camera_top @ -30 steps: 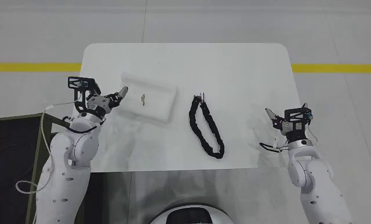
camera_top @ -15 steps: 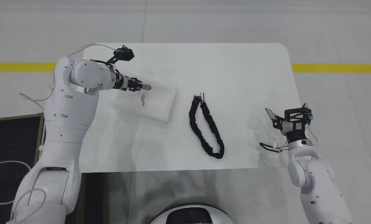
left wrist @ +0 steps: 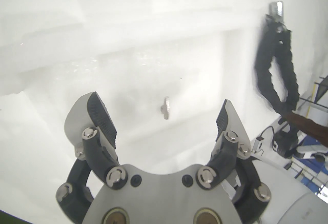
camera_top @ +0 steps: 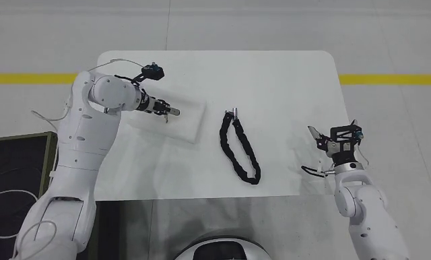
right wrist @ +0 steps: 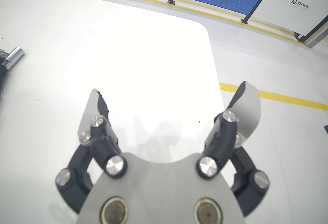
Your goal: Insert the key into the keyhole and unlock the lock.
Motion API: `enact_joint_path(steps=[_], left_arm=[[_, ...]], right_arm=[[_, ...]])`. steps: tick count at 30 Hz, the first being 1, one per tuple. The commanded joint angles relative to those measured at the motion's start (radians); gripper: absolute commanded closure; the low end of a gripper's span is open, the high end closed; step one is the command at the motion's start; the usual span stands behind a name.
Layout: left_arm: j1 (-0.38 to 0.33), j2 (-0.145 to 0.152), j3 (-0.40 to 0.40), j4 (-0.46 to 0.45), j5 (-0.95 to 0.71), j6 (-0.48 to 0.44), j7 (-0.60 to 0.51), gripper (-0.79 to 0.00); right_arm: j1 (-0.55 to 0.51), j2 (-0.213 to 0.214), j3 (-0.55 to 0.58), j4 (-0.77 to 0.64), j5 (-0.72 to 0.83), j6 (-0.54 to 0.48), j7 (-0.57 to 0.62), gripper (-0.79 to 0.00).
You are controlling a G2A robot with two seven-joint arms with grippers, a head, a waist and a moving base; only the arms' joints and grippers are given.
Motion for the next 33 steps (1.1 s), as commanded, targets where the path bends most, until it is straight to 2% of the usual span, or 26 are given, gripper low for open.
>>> enact_joint_path(steps=[1, 2, 5, 10, 13, 17, 21, 24, 25, 30, 33], left_arm=[[-0.013, 0.001, 0.006, -0.020, -0.028, -0.009, -0.048, -0.785], [-0.019, 0.002, 0.013, -0.028, -0.023, -0.007, -0.052, -0.776], [-0.032, 0.006, 0.042, -0.031, 0.017, 0.010, -0.052, -0.616], [-0.072, 0.006, 0.096, 0.060, 0.016, 0.026, -0.052, -0.397], [-0.095, 0.005, 0.119, 0.099, -0.008, 0.017, -0.052, -0.332], [-0.119, 0.007, 0.143, 0.132, -0.019, 0.012, -0.052, -0.311], [-0.142, 0.008, 0.172, 0.169, -0.016, 0.020, -0.052, -0.234], [-0.154, 0.008, 0.186, 0.183, -0.025, 0.015, -0.052, -0.031], [-0.157, 0.008, 0.189, 0.188, -0.027, 0.015, -0.052, 0.000], [-0.164, 0.013, 0.196, 0.191, -0.031, 0.019, -0.052, 0.000], [-0.163, 0.019, 0.195, 0.161, -0.021, 0.029, -0.052, 0.000]], right_arm=[[0.000, 0.000, 0.000, 0.000, 0.000, 0.000, 0.000, -0.785], [0.000, 0.000, 0.000, 0.000, 0.000, 0.000, 0.000, -0.785], [0.000, 0.000, 0.000, 0.000, 0.000, 0.000, 0.000, -0.785], [0.000, 0.000, 0.000, 0.000, 0.000, 0.000, 0.000, -0.785], [0.000, 0.000, 0.000, 0.000, 0.000, 0.000, 0.000, -0.785], [0.000, 0.000, 0.000, 0.000, 0.000, 0.000, 0.000, -0.785], [0.000, 0.000, 0.000, 0.000, 0.000, 0.000, 0.000, -0.785], [0.000, 0.000, 0.000, 0.000, 0.000, 0.000, 0.000, -0.785], [0.000, 0.000, 0.000, 0.000, 0.000, 0.000, 0.000, -0.785], [0.000, 0.000, 0.000, 0.000, 0.000, 0.000, 0.000, -0.785], [0.000, 0.000, 0.000, 0.000, 0.000, 0.000, 0.000, -0.785]])
